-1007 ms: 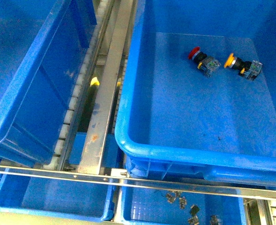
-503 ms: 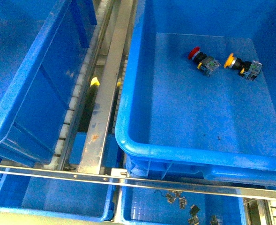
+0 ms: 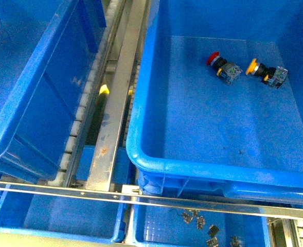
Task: Pick red and yellow buttons and place in box
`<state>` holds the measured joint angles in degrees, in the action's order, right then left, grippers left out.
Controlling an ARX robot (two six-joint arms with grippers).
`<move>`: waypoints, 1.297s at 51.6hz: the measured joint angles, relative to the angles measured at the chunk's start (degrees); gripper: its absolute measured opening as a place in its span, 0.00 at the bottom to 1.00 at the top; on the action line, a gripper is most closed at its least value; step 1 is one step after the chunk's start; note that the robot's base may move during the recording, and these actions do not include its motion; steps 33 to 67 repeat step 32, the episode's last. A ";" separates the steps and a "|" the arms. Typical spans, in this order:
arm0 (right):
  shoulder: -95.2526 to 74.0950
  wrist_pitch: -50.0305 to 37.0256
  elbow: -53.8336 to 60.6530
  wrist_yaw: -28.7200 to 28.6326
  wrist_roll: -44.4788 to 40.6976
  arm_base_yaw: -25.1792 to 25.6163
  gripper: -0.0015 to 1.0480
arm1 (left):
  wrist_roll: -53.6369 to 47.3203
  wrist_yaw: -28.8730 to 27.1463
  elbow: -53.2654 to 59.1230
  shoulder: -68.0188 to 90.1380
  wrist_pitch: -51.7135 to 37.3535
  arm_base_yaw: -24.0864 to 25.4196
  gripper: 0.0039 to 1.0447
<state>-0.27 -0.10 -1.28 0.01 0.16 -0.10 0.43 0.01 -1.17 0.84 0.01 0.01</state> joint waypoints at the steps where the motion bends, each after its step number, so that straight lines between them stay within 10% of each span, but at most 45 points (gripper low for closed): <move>1: 0.00 0.00 0.00 0.00 0.00 0.00 0.94 | 0.00 0.00 0.00 0.00 0.00 0.00 0.93; 67: 0.00 0.00 0.00 0.00 0.00 0.00 0.94 | 0.00 0.00 0.00 0.00 0.00 0.00 0.93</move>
